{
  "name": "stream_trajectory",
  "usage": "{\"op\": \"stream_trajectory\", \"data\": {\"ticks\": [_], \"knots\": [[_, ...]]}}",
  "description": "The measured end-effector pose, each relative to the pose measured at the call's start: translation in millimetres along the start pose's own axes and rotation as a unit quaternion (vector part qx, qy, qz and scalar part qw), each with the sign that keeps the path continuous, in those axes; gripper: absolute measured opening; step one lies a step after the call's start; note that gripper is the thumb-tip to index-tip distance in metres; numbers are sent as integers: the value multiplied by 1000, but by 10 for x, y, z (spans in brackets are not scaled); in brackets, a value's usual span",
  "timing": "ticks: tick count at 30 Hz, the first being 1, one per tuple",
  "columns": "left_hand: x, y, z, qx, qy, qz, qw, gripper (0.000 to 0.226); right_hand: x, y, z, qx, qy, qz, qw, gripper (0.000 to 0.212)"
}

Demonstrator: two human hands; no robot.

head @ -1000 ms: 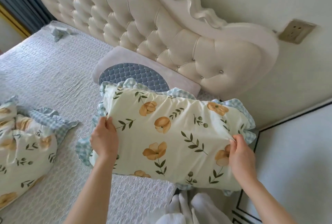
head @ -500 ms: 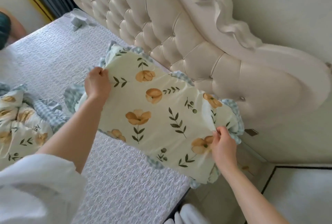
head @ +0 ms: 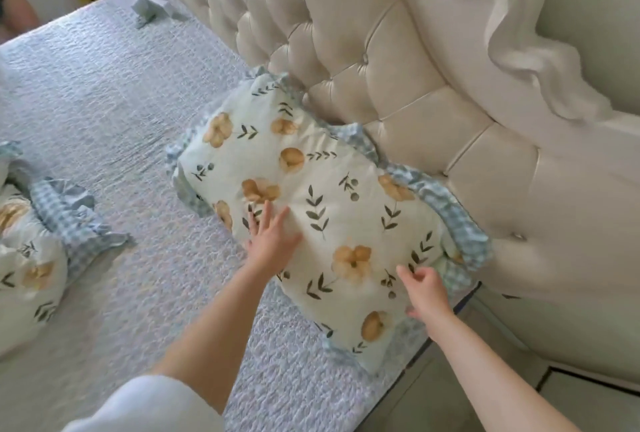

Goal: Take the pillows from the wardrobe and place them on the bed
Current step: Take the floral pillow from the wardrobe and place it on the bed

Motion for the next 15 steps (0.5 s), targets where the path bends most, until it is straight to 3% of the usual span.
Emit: {"op": "stream_trajectory", "data": {"ticks": [2, 4, 5, 7, 9, 11, 15], "knots": [[-2, -1, 97, -22, 42, -69, 996, 81, -18, -86, -49, 59, -66, 39, 995, 60], [-49, -28, 186, -91, 128, -121, 980, 103, -2, -135, -28, 88, -104, 85, 987, 68], [-66, -47, 230, -144, 211, -132, 958, 114, 20, -162, 2, 91, -114, 102, 984, 73], [-55, -81, 306, -243, 391, -108, 881, 126, 90, -227, 81, 97, -127, 121, 980, 87], [-12, -107, 339, -289, 485, -30, 825, 124, 185, -294, 186, 95, -127, 122, 980, 99], [39, -129, 356, -292, 530, 0, 796, 119, 258, -371, 296, 77, -144, 112, 980, 104], [33, -231, 301, -297, 544, -77, 781, 92, 297, -449, 473, 58, -178, 105, 977, 80]]}}
Point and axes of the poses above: each hand's wrist, its own y-axis away from the middle knuckle, its own x-axis out of the palm, z = x × y, the point moved 1 cm from there along -y, towards the middle knuckle, and after that the axes turned 5 degrees about x, right-handed, at the moved point
